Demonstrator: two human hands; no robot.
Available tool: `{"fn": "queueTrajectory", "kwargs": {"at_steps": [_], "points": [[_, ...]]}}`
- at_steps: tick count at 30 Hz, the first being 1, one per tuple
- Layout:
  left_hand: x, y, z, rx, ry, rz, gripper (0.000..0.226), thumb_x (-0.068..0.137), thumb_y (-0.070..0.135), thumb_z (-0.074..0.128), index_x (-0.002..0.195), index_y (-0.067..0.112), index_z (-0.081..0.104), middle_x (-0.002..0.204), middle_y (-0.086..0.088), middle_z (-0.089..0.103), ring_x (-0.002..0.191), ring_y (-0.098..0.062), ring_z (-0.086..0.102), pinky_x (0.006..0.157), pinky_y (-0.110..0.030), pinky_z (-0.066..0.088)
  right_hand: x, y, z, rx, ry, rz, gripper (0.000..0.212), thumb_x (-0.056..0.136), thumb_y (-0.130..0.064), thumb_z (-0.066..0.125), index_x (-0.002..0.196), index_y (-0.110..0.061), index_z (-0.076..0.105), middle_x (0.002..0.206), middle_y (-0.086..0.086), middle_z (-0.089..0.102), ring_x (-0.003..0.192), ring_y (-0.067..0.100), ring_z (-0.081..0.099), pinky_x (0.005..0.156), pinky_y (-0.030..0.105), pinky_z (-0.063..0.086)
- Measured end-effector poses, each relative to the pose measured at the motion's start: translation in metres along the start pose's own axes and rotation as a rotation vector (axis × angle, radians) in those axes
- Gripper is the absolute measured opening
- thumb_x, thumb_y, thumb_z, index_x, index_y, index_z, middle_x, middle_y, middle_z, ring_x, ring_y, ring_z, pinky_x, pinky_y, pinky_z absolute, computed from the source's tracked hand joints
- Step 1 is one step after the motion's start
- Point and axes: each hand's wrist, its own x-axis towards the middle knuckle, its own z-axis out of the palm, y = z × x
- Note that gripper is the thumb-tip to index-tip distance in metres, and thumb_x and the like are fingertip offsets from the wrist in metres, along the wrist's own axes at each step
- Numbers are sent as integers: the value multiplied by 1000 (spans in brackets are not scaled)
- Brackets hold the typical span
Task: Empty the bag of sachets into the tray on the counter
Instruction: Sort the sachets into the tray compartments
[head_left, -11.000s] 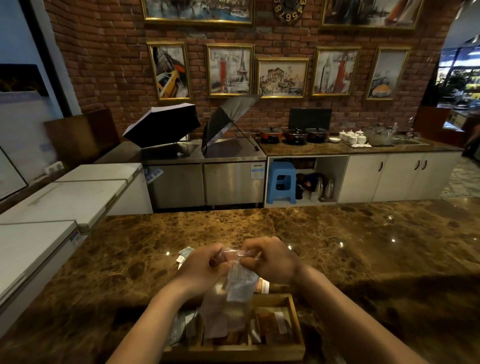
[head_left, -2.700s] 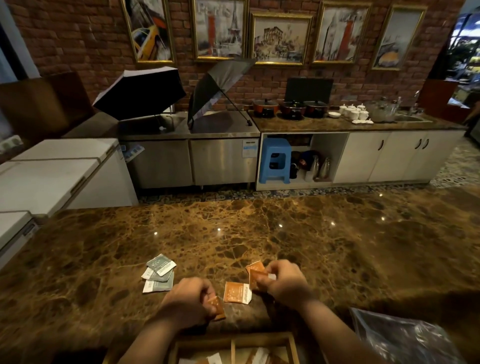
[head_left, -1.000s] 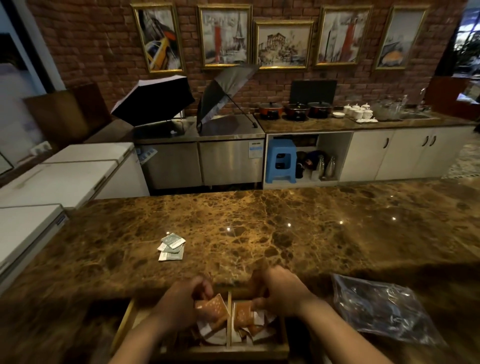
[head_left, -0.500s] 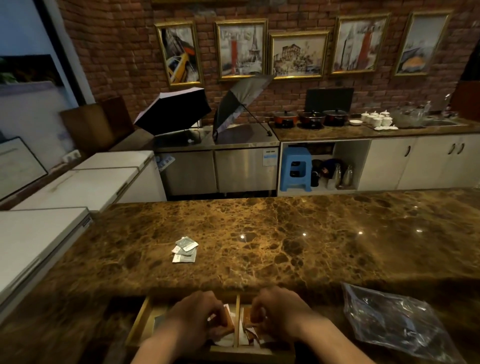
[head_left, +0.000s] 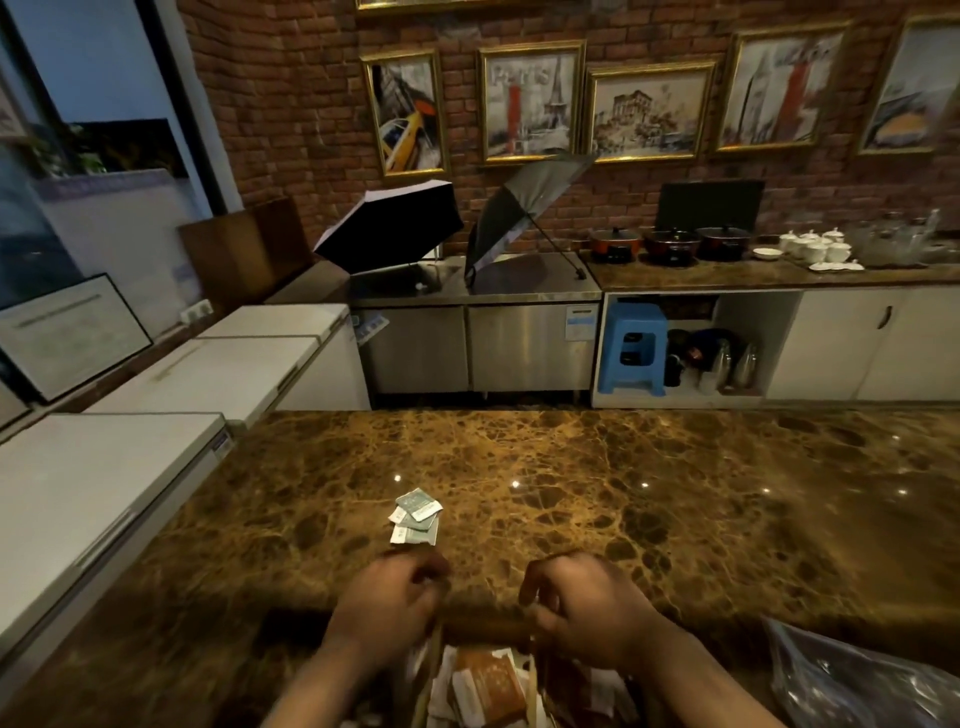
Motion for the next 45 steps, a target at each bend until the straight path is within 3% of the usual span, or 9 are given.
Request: {"fn": "queueTrajectory", "kwargs": {"at_steps": [6,13,17,25,31,34,38,42,45], "points": [[74,-57,-17,97,0,-29,22,86,29,69,106,36,65,114,11,66,109,-15,60,88,-29,44,35,-16,8,39,-17,97,20,94,-37,61,113,-35,68,111,-9,70,102,10,64,90,26,51],[138,-83,-15,376,-218,204,54,94,20,54,145,34,41,150,9,47,139,-17,41,112,-34,35,88,-37,25,5,27,180,23,91,-40,64,114,-36,65,123,-8,61,119,16,54,101,31,46],[145,-101,-12,473,-272,232,57,96,19,50,148,37,35,148,8,49,132,-21,48,103,-37,37,111,-42,38,-24,25,177,27,93,-40,60,119,-32,65,125,-5,59,122,17,52,103,34,42],[141,-138,-17,534,-103,197,35,99,39,48,134,37,52,133,7,54,125,-19,50,101,-38,37,167,-63,63,-120,1,73,43,100,-35,52,143,-33,50,140,-3,43,129,20,41,107,41,43],[137,-163,-27,507,-88,210,22,93,38,57,115,32,57,137,9,57,131,-18,47,102,-36,38,183,-65,81,-183,13,61,33,103,-32,45,129,-25,64,148,-4,45,137,22,38,108,41,42],[136,-162,-31,522,-116,205,20,93,40,56,109,33,48,120,10,61,119,-18,53,97,-37,37,189,-62,82,-222,54,76,35,102,-32,49,130,-16,61,159,0,38,150,23,25,115,41,37],[132,-162,-36,420,-106,125,34,88,42,65,113,33,45,117,10,60,114,-19,54,93,-36,39,206,-68,79,-251,51,116,33,97,-34,61,123,-17,55,135,5,58,125,28,51,100,41,45],[125,-169,-39,179,-74,5,26,83,36,73,97,36,51,103,14,56,102,-13,58,85,-33,44,217,-66,82,-135,101,146,55,90,-28,69,138,-18,43,133,5,54,125,29,50,103,42,45],[121,-175,-45,27,-7,-64,25,78,29,78,85,34,55,88,14,54,86,-5,56,77,-30,45,218,-66,82,-74,120,170,29,92,-33,63,118,-20,59,122,4,58,119,27,54,99,39,44]]}}
